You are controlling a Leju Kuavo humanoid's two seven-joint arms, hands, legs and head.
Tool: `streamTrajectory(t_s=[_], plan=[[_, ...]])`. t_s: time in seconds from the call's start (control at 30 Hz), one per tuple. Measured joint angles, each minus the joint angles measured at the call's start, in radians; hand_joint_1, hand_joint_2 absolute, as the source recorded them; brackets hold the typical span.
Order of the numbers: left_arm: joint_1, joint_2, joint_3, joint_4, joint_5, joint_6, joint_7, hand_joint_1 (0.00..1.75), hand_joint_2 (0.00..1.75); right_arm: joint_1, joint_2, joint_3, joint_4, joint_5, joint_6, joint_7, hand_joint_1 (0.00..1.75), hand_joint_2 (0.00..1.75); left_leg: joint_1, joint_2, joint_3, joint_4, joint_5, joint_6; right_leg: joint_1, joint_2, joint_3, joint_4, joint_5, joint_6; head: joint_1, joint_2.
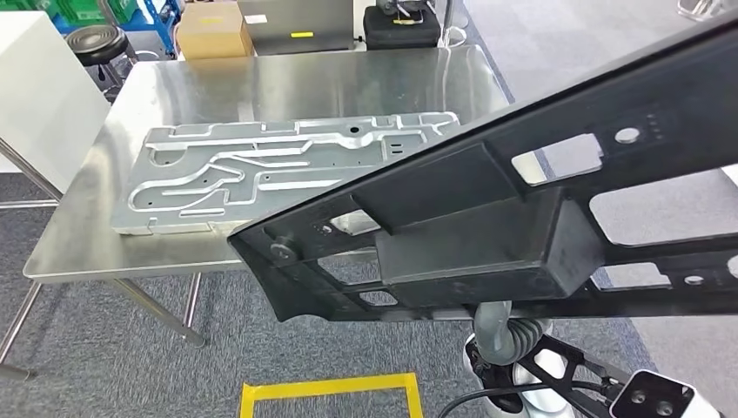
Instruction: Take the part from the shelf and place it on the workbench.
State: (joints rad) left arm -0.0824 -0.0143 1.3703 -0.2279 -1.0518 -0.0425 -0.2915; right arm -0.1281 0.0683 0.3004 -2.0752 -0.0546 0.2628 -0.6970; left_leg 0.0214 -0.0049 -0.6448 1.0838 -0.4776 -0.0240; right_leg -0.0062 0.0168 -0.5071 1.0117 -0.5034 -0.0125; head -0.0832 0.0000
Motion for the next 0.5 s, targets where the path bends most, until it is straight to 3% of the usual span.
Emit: streamTrajectory(t_s=[0.03, 0.07, 0.17, 0.2, 0.23, 0.3, 0.33, 0.37, 0.4, 0.47, 0.5], plan=[[0.002, 0.0, 0.0, 0.0, 0.002, 0.002, -0.001, 0.0, 1.75, 0.005, 0.0, -0.002, -0.006, 0.008, -0.015, 0.0, 1.75, 1.75, -0.001, 0.0, 0.0, -0.03, 0.046, 0.004, 0.001, 0.001, 0.004, 0.004, -0.011, 0.006, 0.0, 0.0], [0.004, 0.0, 0.001, 0.0, 0.004, 0.004, -0.002, 0.0, 1.75, 0.01, 0.0, -0.004, -0.013, 0.019, -0.037, 0.0, 1.75, 1.75, -0.003, 0.001, -0.003, -0.042, 0.07, 0.009, 0.002, 0.002, 0.005, 0.006, -0.02, 0.012, 0.0, 0.0], [0.004, 0.0, 0.002, 0.0, 0.007, 0.006, -0.005, 0.0, 1.75, 0.017, -0.002, -0.018, -0.029, 0.041, -0.12, 0.0, 1.75, 1.75, -0.003, -0.001, 0.004, -0.043, 0.067, 0.028, 0.0, -0.001, 0.006, 0.011, -0.041, 0.031, 0.0, 0.0], [0.002, 0.0, 0.002, 0.0, 0.007, 0.005, -0.007, 0.0, 1.75, 0.006, -0.004, -0.028, -0.026, 0.044, -0.144, 0.0, 1.75, 1.75, -0.002, -0.001, 0.007, -0.046, 0.066, 0.034, -0.001, -0.004, -0.005, 0.035, -0.055, 0.037, 0.0, 0.0], [0.0, 0.0, 0.001, 0.0, 0.005, 0.003, -0.009, 0.0, 1.75, -0.015, -0.008, -0.045, -0.01, 0.053, -0.171, 0.0, 1.75, 1.75, -0.002, 0.0, 0.011, -0.049, 0.063, 0.039, -0.002, -0.006, -0.03, 0.082, -0.078, 0.042, 0.0, 0.0], [-0.004, 0.001, 0.0, 0.0, 0.0, -0.006, -0.014, 0.0, 1.75, -0.097, -0.026, -0.101, 0.066, 0.114, -0.251, 0.007, 1.75, 1.75, -0.005, 0.004, 0.016, -0.05, 0.057, 0.047, -0.004, -0.009, -0.115, 0.22, -0.123, 0.048, 0.0, 0.0], [-0.007, 0.002, -0.001, 0.0, -0.004, -0.012, -0.016, 0.0, 1.75, -0.151, -0.038, -0.14, 0.128, 0.175, -0.314, 0.018, 1.75, 1.75, -0.007, 0.005, 0.019, -0.05, 0.054, 0.049, -0.005, -0.01, -0.154, 0.273, -0.128, 0.05, 0.0, 0.0], [-0.01, 0.002, -0.003, 0.0, -0.008, -0.017, -0.017, 0.0, 1.75, -0.207, -0.051, -0.179, 0.198, 0.256, -0.39, 0.037, 1.75, 1.75, -0.009, 0.005, 0.023, -0.05, 0.051, 0.051, -0.006, -0.011, -0.178, 0.292, -0.114, 0.049, 0.0, 0.0], [-0.012, 0.003, -0.006, 0.0, -0.011, -0.022, -0.019, 0.0, 1.75, -0.263, -0.065, -0.217, 0.273, 0.345, -0.47, 0.063, 1.75, 1.75, -0.011, 0.004, 0.028, -0.05, 0.049, 0.052, -0.006, -0.011, -0.181, 0.27, -0.08, 0.046, 0.0, 0.0], [-0.014, 0.003, -0.015, 0.0, -0.019, -0.028, -0.023, 0.0, 1.75, -0.37, -0.095, -0.273, 0.422, 0.515, -0.613, 0.118, 1.75, 1.75, -0.015, -0.001, 0.037, -0.05, 0.044, 0.053, -0.002, -0.011, -0.143, 0.146, 0.009, 0.033, 0.0, 0.0], [-0.014, 0.002, -0.019, 0.0, -0.022, -0.029, -0.025, 0.0, 1.75, -0.423, -0.111, -0.294, 0.497, 0.595, -0.673, 0.149, 1.75, 1.75, -0.018, -0.003, 0.038, -0.05, 0.043, 0.052, 0.001, -0.012, -0.122, 0.083, 0.04, 0.025, 0.001, 0.0]])
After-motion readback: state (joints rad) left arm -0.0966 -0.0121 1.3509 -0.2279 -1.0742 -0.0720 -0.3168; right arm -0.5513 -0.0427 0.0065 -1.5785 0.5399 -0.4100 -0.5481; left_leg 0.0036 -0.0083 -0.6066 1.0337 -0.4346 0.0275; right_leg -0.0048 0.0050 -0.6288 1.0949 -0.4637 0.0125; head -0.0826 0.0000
